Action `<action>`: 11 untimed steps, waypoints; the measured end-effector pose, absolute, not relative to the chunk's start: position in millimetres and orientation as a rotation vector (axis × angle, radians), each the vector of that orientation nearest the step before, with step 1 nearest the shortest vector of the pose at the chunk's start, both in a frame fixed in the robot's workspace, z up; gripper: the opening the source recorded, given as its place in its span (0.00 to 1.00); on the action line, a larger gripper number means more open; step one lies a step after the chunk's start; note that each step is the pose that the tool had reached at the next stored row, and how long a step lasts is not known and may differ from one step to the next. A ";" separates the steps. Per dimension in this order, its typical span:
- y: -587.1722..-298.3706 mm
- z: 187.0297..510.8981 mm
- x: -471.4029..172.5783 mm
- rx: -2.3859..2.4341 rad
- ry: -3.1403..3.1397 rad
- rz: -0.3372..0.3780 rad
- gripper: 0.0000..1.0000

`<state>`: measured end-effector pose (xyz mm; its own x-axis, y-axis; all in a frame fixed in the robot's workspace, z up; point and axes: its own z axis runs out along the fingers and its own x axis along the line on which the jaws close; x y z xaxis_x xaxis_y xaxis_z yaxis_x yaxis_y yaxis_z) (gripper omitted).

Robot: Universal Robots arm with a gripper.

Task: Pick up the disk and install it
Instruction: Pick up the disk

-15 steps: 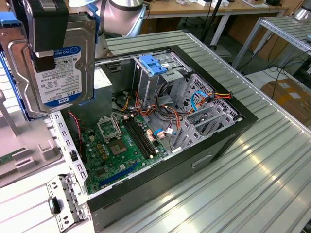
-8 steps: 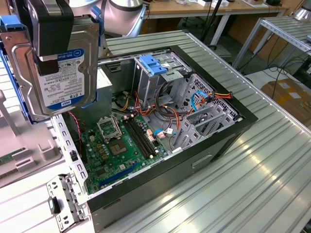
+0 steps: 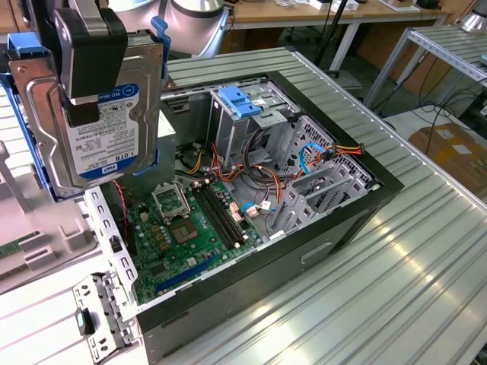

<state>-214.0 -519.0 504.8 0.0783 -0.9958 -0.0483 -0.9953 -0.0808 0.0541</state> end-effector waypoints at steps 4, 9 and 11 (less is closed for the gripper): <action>-524.4 504.4 -212.7 2.301 -2.125 -0.113 0.36; -530.5 503.8 -211.3 2.302 -2.125 -0.113 0.36; -533.1 503.7 -210.8 2.301 -2.125 -0.113 0.36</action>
